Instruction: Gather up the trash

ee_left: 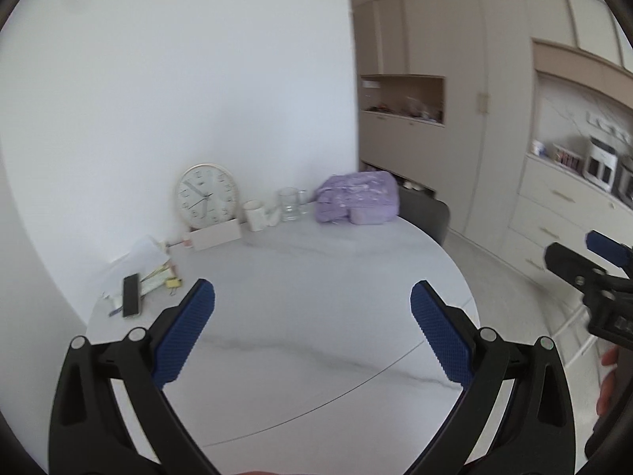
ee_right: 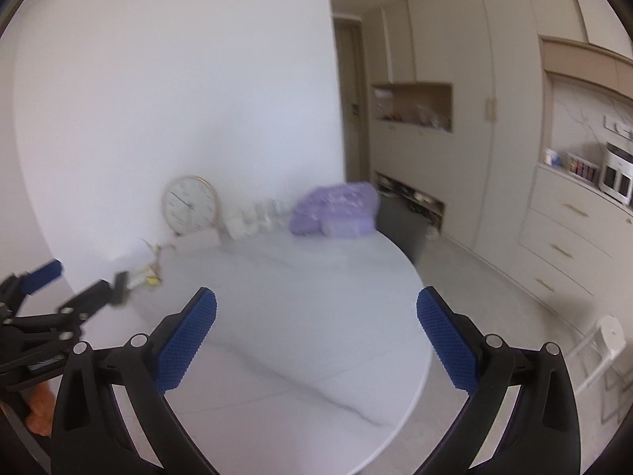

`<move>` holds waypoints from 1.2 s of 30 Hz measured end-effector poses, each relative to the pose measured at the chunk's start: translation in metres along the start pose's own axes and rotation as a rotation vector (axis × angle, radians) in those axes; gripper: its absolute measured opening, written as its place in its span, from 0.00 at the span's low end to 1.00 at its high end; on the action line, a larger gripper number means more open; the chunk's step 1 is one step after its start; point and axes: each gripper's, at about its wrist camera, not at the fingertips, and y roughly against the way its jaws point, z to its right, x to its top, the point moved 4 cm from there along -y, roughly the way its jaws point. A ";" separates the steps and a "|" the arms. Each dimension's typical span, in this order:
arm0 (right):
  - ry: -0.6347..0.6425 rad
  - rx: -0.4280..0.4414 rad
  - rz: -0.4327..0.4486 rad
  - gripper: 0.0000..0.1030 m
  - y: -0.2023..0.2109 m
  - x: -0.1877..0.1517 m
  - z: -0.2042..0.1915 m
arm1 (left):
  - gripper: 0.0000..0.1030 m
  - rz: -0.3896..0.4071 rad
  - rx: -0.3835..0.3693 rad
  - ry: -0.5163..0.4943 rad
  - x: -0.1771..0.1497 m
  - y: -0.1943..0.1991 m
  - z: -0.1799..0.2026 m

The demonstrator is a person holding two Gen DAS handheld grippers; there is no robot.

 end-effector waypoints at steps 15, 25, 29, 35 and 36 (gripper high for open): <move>0.061 0.084 -0.017 0.98 0.011 -0.008 -0.043 | 0.92 -0.038 0.023 0.033 -0.019 0.010 -0.024; 0.047 0.076 -0.014 0.98 0.012 -0.010 -0.040 | 0.92 -0.047 0.002 0.015 -0.021 0.009 -0.014; 0.047 0.073 -0.016 0.98 0.013 -0.012 -0.040 | 0.92 -0.046 0.000 0.007 -0.021 0.009 -0.012; 0.047 0.074 -0.011 0.98 0.013 -0.013 -0.041 | 0.92 -0.047 -0.001 0.004 -0.021 0.009 -0.011; 0.046 0.075 -0.012 0.98 0.013 -0.013 -0.041 | 0.92 -0.048 0.000 0.005 -0.021 0.009 -0.011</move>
